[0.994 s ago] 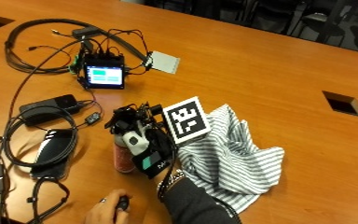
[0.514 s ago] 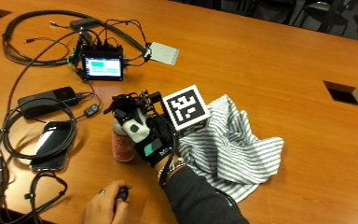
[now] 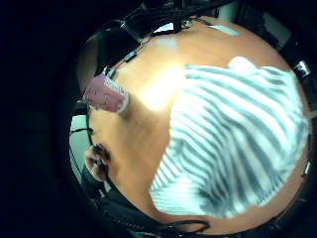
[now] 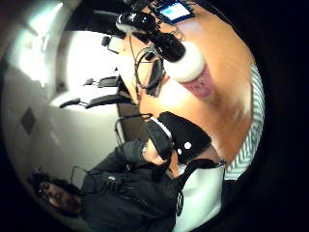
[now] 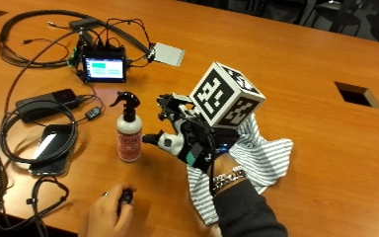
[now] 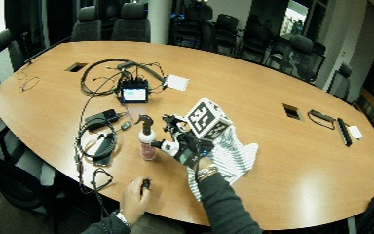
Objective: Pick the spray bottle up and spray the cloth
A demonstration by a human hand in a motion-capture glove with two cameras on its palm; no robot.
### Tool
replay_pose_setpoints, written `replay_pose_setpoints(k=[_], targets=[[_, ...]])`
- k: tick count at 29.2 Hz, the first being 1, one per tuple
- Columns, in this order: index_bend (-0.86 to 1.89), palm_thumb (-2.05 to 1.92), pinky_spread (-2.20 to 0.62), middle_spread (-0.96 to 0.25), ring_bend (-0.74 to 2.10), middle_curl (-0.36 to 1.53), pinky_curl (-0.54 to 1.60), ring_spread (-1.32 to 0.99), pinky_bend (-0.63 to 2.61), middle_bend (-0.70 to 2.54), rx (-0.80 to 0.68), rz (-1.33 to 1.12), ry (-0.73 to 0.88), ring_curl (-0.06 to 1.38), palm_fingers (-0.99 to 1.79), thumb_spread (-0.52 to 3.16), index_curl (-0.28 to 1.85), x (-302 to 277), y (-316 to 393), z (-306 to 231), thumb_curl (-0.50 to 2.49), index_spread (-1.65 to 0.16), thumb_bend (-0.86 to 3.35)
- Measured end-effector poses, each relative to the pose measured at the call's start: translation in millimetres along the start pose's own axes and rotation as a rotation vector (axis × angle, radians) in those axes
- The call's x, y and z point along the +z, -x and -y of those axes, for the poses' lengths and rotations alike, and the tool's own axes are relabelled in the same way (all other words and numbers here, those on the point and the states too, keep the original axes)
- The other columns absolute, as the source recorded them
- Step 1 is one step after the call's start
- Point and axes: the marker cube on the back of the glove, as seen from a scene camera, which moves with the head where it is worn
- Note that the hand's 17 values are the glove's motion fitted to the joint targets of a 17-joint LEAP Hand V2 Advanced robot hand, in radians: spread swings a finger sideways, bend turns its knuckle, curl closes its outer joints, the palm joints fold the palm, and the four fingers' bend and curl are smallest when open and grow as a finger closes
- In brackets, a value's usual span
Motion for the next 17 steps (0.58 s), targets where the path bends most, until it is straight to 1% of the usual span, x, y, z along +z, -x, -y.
replay_pose_setpoints(k=[3,7,13,17], targets=[[0.13,0.51,0.17,-0.10,0.27,0.43,0.39,-0.06,0.49,0.16,0.016,-0.197,0.005,0.37,0.31,1.17,0.35,-22,7,-21,0.33,-0.31,-0.06],[0.19,0.47,0.21,-0.07,0.24,0.40,0.37,-0.04,0.46,0.15,0.034,-0.333,0.041,0.34,0.33,1.13,0.35,-39,13,-51,0.31,-0.34,-0.05],[0.19,0.45,0.23,-0.05,0.21,0.37,0.36,-0.03,0.44,0.16,0.036,-0.331,0.126,0.33,0.36,1.11,0.35,-37,21,-91,0.30,-0.37,-0.03],[0.19,0.45,0.24,-0.04,0.21,0.35,0.35,-0.02,0.42,0.15,0.030,-0.312,0.165,0.32,0.38,1.11,0.36,-30,22,-103,0.29,-0.37,-0.02]])
